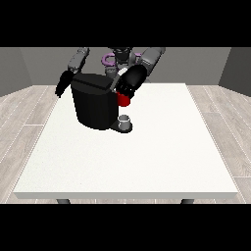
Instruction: Insert the coffee pod into the coffee machine and close the lid
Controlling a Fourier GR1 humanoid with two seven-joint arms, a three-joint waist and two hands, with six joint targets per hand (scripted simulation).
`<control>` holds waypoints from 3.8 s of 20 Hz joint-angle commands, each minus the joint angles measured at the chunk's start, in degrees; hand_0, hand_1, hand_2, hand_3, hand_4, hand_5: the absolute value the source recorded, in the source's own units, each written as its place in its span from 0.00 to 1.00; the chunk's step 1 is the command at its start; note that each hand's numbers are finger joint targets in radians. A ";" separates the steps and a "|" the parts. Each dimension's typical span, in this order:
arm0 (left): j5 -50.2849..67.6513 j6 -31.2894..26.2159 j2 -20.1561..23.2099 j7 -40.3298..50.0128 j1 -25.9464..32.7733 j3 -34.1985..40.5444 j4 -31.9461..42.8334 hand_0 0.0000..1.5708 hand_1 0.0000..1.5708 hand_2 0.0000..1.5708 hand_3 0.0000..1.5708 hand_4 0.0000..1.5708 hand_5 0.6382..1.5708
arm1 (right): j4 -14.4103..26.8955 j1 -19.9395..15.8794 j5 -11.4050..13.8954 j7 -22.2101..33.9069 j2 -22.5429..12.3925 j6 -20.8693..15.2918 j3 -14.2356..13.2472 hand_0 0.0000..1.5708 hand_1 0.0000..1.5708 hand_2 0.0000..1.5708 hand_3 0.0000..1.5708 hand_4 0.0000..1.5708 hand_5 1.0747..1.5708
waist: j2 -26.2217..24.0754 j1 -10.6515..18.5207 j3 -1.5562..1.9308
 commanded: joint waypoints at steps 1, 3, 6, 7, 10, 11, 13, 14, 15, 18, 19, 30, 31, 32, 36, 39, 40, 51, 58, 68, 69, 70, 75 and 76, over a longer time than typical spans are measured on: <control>-0.74 0.03 2.48 -2.54 0.27 0.32 2.27 0.72 0.72 0.73 0.64 0.00 1.00 | -2.61 0.05 2.12 2.20 1.36 -1.14 2.61 0.00 0.00 0.00 0.00 0.00 1.00 | 0.78 -0.56 -0.07; 0.11 1.22 1.33 -1.93 -0.58 1.37 1.77 0.71 0.71 0.72 0.65 0.00 1.00 | -1.37 -1.24 -0.06 0.06 -0.55 0.29 -0.14 0.00 0.00 0.00 0.00 0.03 1.00 | 2.69 -0.77 -0.05; 0.67 1.22 1.62 -3.46 1.09 1.96 2.00 0.71 0.71 0.71 0.62 0.00 1.00 | -2.12 1.51 -0.63 1.17 -0.65 0.84 -0.26 0.00 0.00 0.00 0.00 0.05 1.00 | -0.23 -1.02 -0.06; 0.41 2.65 -1.31 -0.60 -0.87 1.68 1.40 0.72 0.72 0.72 0.61 0.00 1.00 | -0.70 1.11 2.04 0.39 2.62 -2.25 2.29 0.00 0.00 0.00 0.00 0.00 1.00 | 0.81 -0.60 -0.05; 0.59 2.29 0.28 -3.11 -2.09 1.89 0.12 0.79 0.79 0.77 0.61 0.00 1.00 | 0.98 -0.65 1.04 -0.77 -0.47 -0.59 -0.12 0.00 0.00 0.00 0.00 0.07 1.00 | 1.64 0.89 -0.04; 0.64 2.40 0.27 -2.71 -2.97 2.02 -0.44 0.78 0.78 0.76 0.60 0.00 1.00 | 2.34 -0.33 1.21 -3.05 -0.81 -1.39 -1.04 0.00 0.00 0.00 0.00 0.00 1.00 | 2.59 1.01 -0.03; 0.19 4.33 0.18 -1.45 -4.11 2.71 1.21 0.79 0.79 0.77 0.62 0.00 1.00 | -0.50 -3.05 1.81 0.58 -0.60 -0.29 0.92 0.00 0.00 0.00 0.00 0.05 1.00 | 3.80 -1.91 -0.05; -0.02 3.83 1.79 -3.00 -4.12 2.59 0.69 0.77 0.77 0.75 0.62 0.00 1.00 | 0.26 -1.95 0.79 -1.73 -0.82 0.39 0.14 0.00 0.00 0.00 0.00 0.14 1.00 | 4.45 -1.54 -0.04; -0.12 5.00 -1.28 -3.52 -2.31 1.36 -1.26 0.78 0.78 0.77 0.62 0.00 1.00 | 3.47 -3.50 -0.82 -2.19 -2.84 0.24 -3.61 0.00 0.00 0.00 0.00 0.09 1.00 | 4.62 1.42 -0.02; -0.67 5.34 0.62 -4.34 -3.25 1.77 -0.54 0.80 0.80 0.77 0.60 0.00 1.00 | 2.11 -2.86 0.30 -2.96 -1.81 0.20 -1.54 0.00 0.00 0.00 0.00 0.12 1.00 | 5.10 0.02 -0.03; -1.49 5.47 1.61 -5.75 -1.67 1.24 0.55 0.78 0.78 0.75 0.56 0.00 1.00 | -0.23 -1.56 0.88 0.20 -1.53 0.58 -0.15 0.00 0.00 0.00 0.00 0.10 1.00 | 3.12 -1.27 -0.05; -5.14 8.90 4.16 -6.90 -1.50 0.07 0.26 0.00 0.00 0.40 0.32 0.00 1.00 | -0.01 -3.04 1.58 -0.09 -1.08 -1.48 -0.89 0.00 0.00 0.00 0.00 0.00 1.00 | 5.30 -0.19 -0.04; -4.30 8.65 5.28 -8.78 -0.91 0.97 0.49 0.00 0.00 0.40 0.31 0.00 1.00 | -0.88 -0.56 1.14 -1.21 -2.01 1.26 0.19 0.00 0.00 0.00 0.00 0.05 1.00 | 4.54 -1.01 -0.05; -4.18 8.33 5.32 -8.16 -0.89 1.36 1.34 0.00 0.00 0.37 0.29 0.00 1.00 | -1.66 -0.61 1.34 0.38 -1.32 1.09 0.85 0.00 0.00 0.00 0.00 0.11 1.00 | 4.14 -1.35 -0.06; -4.56 7.30 3.38 -7.02 -0.77 0.41 0.24 0.00 0.00 0.33 0.29 0.00 1.00 | 0.12 0.07 0.74 0.53 -0.27 0.04 -0.07 0.00 0.00 0.00 0.00 0.09 1.00 | 1.37 0.29 -0.03; -4.74 8.87 4.34 -8.22 0.92 1.17 2.16 0.00 0.00 0.23 0.16 0.00 1.00 | -2.97 1.16 1.70 3.20 -0.04 1.39 2.45 0.00 0.00 0.00 0.00 0.00 1.00 | 0.60 -0.88 -0.06; -4.29 5.91 2.55 -7.38 -0.62 0.36 1.00 0.00 0.00 0.21 0.14 0.00 1.00 | 0.17 -1.74 1.42 1.75 0.21 -0.94 0.05 0.00 0.00 0.00 0.00 0.00 1.00 | 0.48 2.27 -0.03; 1.18 5.73 -5.91 -6.06 13.58 3.17 0.32 0.00 0.00 0.18 0.00 0.00 1.00 | 1.70 12.48 -1.06 -2.55 -1.84 2.55 -1.41 0.00 0.00 0.00 0.00 0.00 1.00 | -15.59 8.29 -0.07; 22.28 3.95 -20.77 -10.58 24.93 18.88 2.12 0.00 0.00 0.00 0.00 0.26 1.00 | 1.39 16.53 -3.30 -4.44 0.96 2.18 -1.87 0.00 0.00 0.00 0.00 0.00 1.00 | -27.42 18.02 -0.30; 24.68 0.98 -26.74 -8.02 37.08 17.15 1.01 0.00 0.00 0.00 0.00 0.28 1.00 | -2.90 15.11 -2.90 -0.95 -2.30 8.51 1.59 0.00 0.00 0.00 0.00 0.10 1.00 | -37.20 25.22 -0.05; 25.69 1.19 -24.10 -11.17 37.93 18.50 0.59 0.00 0.00 0.00 0.00 0.25 1.00 | -5.77 11.75 -6.52 1.36 -5.78 13.79 -0.12 0.00 0.00 0.00 0.00 0.07 1.00 | -33.72 22.14 -0.08; 26.31 0.43 -25.62 -9.33 38.88 17.30 -1.71 0.00 0.00 0.00 0.00 0.25 1.00 | -4.58 13.79 -4.41 -1.33 -3.32 10.49 0.82 0.00 0.00 0.00 0.00 0.16 1.00 | -34.37 24.30 -0.05; 32.18 -0.04 -27.86 -6.92 42.35 11.63 -6.33 0.00 0.00 0.00 0.00 0.22 1.00 | 2.18 9.56 -6.49 0.34 -5.78 9.49 -5.19 0.00 0.00 0.00 0.00 0.00 1.00 | -34.77 29.52 -0.02; 31.52 -1.00 -27.87 -7.98 42.37 12.80 -7.66 0.00 0.00 0.00 0.00 0.23 1.00 | 2.45 7.28 -8.07 2.09 -8.37 10.87 -7.52 0.00 0.00 0.00 0.00 0.00 1.00 | -32.43 30.26 -0.03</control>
